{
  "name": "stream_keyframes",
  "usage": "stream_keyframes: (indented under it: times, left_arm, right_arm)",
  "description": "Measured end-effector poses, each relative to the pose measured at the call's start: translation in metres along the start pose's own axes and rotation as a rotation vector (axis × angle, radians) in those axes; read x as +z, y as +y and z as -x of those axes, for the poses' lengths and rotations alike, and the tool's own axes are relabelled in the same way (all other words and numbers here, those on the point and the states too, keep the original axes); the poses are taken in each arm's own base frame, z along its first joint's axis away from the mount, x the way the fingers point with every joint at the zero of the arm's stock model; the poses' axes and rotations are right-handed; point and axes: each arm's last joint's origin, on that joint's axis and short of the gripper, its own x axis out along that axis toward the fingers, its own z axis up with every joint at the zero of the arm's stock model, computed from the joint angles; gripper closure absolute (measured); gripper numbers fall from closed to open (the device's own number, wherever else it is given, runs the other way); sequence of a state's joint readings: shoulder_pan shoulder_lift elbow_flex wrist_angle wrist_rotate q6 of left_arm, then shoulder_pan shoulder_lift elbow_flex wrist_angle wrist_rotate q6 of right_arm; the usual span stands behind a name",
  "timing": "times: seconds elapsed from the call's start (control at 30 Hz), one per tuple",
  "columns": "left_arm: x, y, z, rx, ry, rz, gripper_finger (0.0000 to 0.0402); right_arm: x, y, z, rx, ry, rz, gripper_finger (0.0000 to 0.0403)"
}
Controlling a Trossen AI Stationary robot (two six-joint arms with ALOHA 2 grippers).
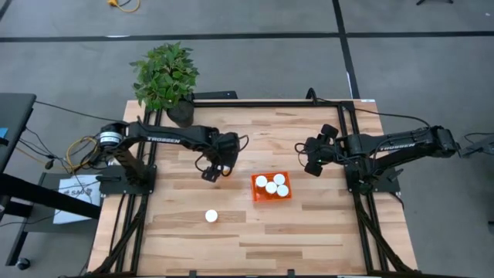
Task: Pick and place pill bottles into a basket
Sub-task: Put the orange pill bottle into the orange bin
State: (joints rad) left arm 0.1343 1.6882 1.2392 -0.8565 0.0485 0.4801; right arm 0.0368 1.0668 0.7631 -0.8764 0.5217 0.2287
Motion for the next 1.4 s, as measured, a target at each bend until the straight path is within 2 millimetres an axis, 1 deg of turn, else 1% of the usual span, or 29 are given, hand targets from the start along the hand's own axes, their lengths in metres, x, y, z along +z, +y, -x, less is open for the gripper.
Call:
stream_keyframes:
  times: [0.1, 0.3, 0.57, 0.8, 1.13, 1.4]
  left_arm:
    - [0.0, 0.0, -0.006, -0.022, 0.008, -0.005, 0.0104]
    - [0.0, 0.002, -0.01, -0.029, 0.023, -0.014, 0.0104]
    - [-0.002, 0.005, -0.01, -0.024, 0.023, -0.024, 0.0104]
    - [-0.006, 0.006, -0.024, -0.048, 0.044, -0.018, 0.0104]
    - [-0.009, 0.012, -0.028, -0.051, 0.026, -0.049, 0.0104]
    - [-0.012, 0.013, -0.031, -0.063, 0.013, -0.068, 0.0104]
  right_arm:
    - [0.0, 0.0, 0.0, -0.001, 0.001, 0.0, 0.0214]
    - [0.0, 0.0, 0.0, -0.001, 0.001, 0.0, 0.0214]
    - [0.0, 0.0, 0.0, -0.001, 0.001, 0.0, 0.0214]
    - [0.0, 0.0, 0.0, -0.001, 0.002, 0.0, 0.0214]
    - [0.001, -0.008, -0.004, -0.024, 0.02, -0.037, 0.0214]
    - [0.001, -0.012, -0.006, -0.035, 0.029, -0.056, 0.0214]
